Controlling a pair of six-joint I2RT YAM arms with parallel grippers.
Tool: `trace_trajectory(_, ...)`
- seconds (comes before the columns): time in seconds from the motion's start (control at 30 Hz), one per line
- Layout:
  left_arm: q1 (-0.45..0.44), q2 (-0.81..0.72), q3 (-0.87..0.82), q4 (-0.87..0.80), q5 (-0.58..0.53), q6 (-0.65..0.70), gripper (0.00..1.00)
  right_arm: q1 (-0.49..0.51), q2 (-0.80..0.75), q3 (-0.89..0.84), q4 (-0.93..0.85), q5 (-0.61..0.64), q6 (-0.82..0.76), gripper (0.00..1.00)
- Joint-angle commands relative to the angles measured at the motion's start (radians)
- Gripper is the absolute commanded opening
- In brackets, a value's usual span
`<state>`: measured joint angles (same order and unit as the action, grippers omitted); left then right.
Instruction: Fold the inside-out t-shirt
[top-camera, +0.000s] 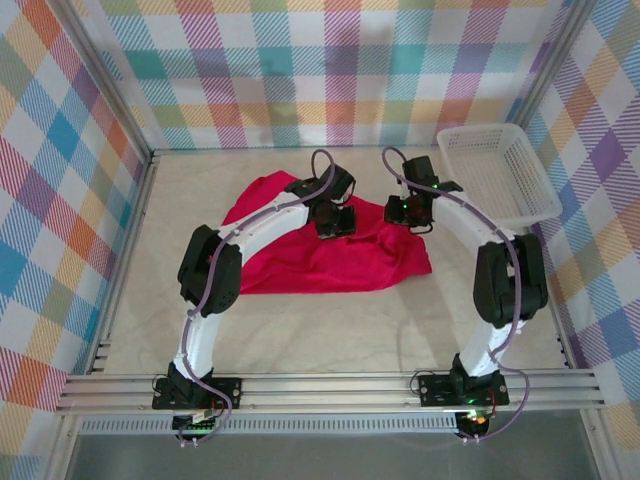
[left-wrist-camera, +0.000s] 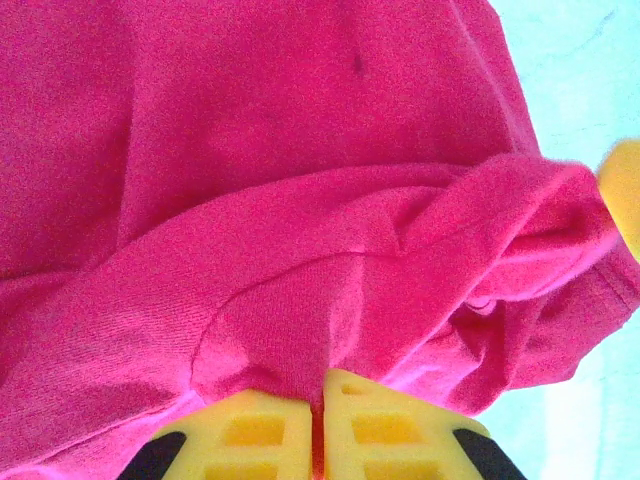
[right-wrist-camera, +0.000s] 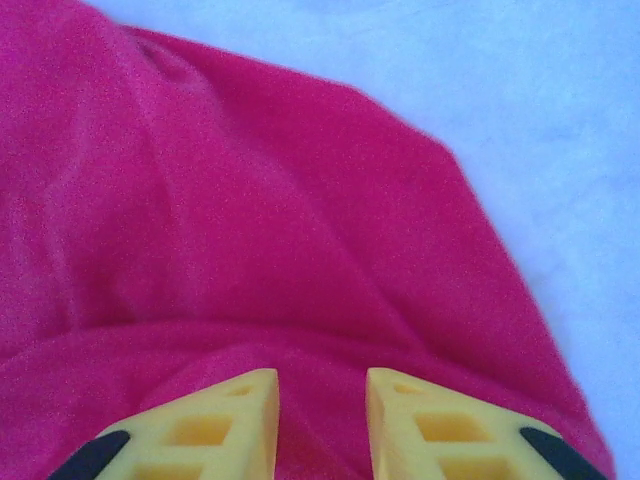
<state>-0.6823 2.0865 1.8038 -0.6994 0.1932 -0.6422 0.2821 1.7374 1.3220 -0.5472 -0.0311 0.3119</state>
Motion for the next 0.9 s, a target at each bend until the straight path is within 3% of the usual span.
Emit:
trace_trajectory(0.0, 0.019, -0.002, 0.038, -0.006, 0.009, -0.022, 0.09, 0.012, -0.149, -0.073, 0.001, -0.099, 0.076, 0.31)
trace_trajectory(0.13, 0.023, -0.002, 0.043, -0.008, 0.016, -0.028, 0.09, 0.021, -0.202, -0.194, 0.087, -0.19, 0.138, 0.17)
trace_trajectory(0.2, 0.023, -0.002, 0.042, -0.008, 0.016, -0.032, 0.09, 0.029, -0.186, -0.222, 0.113, -0.215, 0.158, 0.15)
trace_trajectory(0.47, 0.023, -0.016, 0.036, -0.008, 0.015, -0.039, 0.08, 0.042, -0.066, -0.212, 0.179, -0.181, 0.249, 0.28)
trace_trajectory(0.63, 0.023, -0.03, 0.022, -0.004, 0.012, -0.043, 0.08, 0.045, 0.02, -0.195, 0.259, -0.14, 0.367, 0.31)
trace_trajectory(0.77, 0.023, -0.035, 0.01, 0.001, 0.014, -0.042, 0.08, 0.062, 0.092, -0.183, 0.311, -0.141, 0.46, 0.49)
trace_trajectory(0.83, 0.023, -0.035, 0.006, 0.005, 0.015, -0.043, 0.08, 0.069, 0.118, -0.165, 0.309, -0.132, 0.488, 0.45)
trace_trajectory(0.87, 0.023, -0.033, 0.006, 0.005, 0.016, -0.042, 0.07, 0.07, 0.122, -0.16, 0.303, -0.129, 0.498, 0.35)
